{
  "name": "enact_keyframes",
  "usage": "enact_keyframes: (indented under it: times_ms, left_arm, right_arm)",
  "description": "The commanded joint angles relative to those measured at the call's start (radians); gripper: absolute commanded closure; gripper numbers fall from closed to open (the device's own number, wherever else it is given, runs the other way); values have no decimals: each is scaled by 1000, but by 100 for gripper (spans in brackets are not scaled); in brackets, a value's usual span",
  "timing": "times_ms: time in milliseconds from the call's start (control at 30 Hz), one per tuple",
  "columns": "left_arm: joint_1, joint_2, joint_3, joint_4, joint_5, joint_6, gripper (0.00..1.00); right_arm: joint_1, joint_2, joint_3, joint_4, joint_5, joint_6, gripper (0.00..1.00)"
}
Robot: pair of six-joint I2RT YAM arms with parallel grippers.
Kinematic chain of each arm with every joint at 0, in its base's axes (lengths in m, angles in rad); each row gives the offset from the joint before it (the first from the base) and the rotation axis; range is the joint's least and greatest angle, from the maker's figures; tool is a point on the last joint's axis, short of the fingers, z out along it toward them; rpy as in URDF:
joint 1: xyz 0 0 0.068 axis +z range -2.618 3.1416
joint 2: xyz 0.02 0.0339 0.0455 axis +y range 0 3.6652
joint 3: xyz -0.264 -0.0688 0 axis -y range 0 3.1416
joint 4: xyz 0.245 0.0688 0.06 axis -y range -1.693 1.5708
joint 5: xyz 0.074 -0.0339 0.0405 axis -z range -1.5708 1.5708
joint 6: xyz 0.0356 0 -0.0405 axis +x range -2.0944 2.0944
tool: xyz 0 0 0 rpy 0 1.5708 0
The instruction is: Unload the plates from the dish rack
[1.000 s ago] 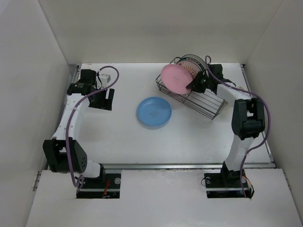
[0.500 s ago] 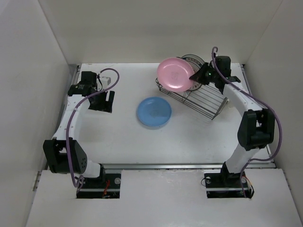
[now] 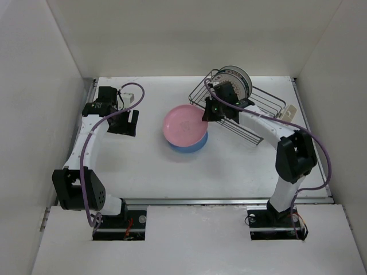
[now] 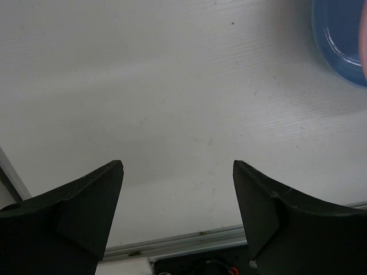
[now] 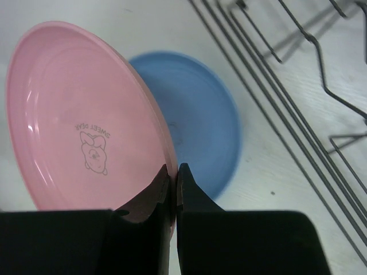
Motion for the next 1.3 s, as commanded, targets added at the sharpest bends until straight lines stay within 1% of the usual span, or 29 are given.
enact_keyframes:
  times_ms: [0, 67, 100, 200, 233, 267, 300, 333, 367, 500, 567, 633, 667, 733, 767, 800, 867, 1000, 1033, 1100, 1133, 1167, 1233, 1267]
  left_arm:
    - [-5, -24, 10, 3, 1, -10, 26]
    - [-5, -24, 10, 3, 1, -10, 26]
    - [-5, -24, 10, 3, 1, -10, 26]
    - [-5, -24, 10, -7, 1, -10, 26]
    - [-5, -24, 10, -7, 1, -10, 26]
    - [-5, -33, 10, -7, 1, -10, 26]
    - [-5, -33, 10, -7, 1, -10, 26]
    - [-5, -33, 1, -7, 1, -10, 26]
    - [-5, -33, 1, -7, 1, -10, 26]
    - [-5, -42, -8, -7, 1, -10, 26]
    - [-5, -42, -8, 4, 1, -10, 26]
    - [-5, -42, -8, 4, 1, -10, 26]
    - [-5, -33, -8, 15, 1, -10, 26]
    - [-5, -33, -8, 24, -8, -1, 26]
    - [-5, -33, -8, 24, -8, -1, 26]
    - [-5, -33, 4, 36, -17, -1, 26]
    - [-5, -33, 13, 36, -28, 10, 26]
    - [-5, -24, 26, 36, -51, 29, 26]
    - [-5, -24, 26, 36, -51, 29, 26]
    - [-5, -24, 26, 36, -51, 29, 26]
    - [-5, -13, 26, 36, -60, 29, 26]
    - [-5, -13, 26, 36, -60, 29, 26]
    - [-5, -4, 26, 36, -72, 29, 26]
    - [-5, -4, 26, 36, -72, 29, 26]
  right_arm:
    - [-1, 8, -4, -12, 127, -37, 98]
    - [18, 31, -4, -12, 127, -37, 92]
    - [19, 58, 7, -12, 138, -46, 83]
    - [38, 91, 54, -44, 149, -46, 44]
    - [38, 91, 64, -54, 149, -46, 39]
    - [49, 77, 74, -67, 164, -58, 25]
    - [63, 77, 74, -68, 174, -67, 24]
    - [63, 47, 84, -81, 191, -67, 7]
    - [75, 27, 84, -90, 210, -80, 1]
    - [75, -87, 119, -97, 254, -115, 1]
    - [54, -142, 142, -82, 267, -124, 0]
    - [17, -151, 165, -72, 279, -149, 0]
    - [-30, -133, 194, -72, 294, -149, 0]
    - [-85, -92, 231, -95, 294, -170, 0]
    - [-134, -64, 284, -110, 317, -184, 0]
    - [-156, -11, 310, -121, 317, -184, 0]
    - [-191, 31, 346, -121, 317, -222, 2]
    - [-254, 117, 433, -91, 313, -250, 15]
    - [-268, 150, 449, -91, 299, -274, 23]
    - [-277, 184, 478, -91, 285, -294, 30]
    - [-278, 213, 499, -101, 273, -294, 38]
    - [-288, 224, 499, -101, 273, -304, 42]
    - [-297, 234, 512, -101, 264, -304, 47]
    - [-297, 247, 512, -101, 264, -304, 47]
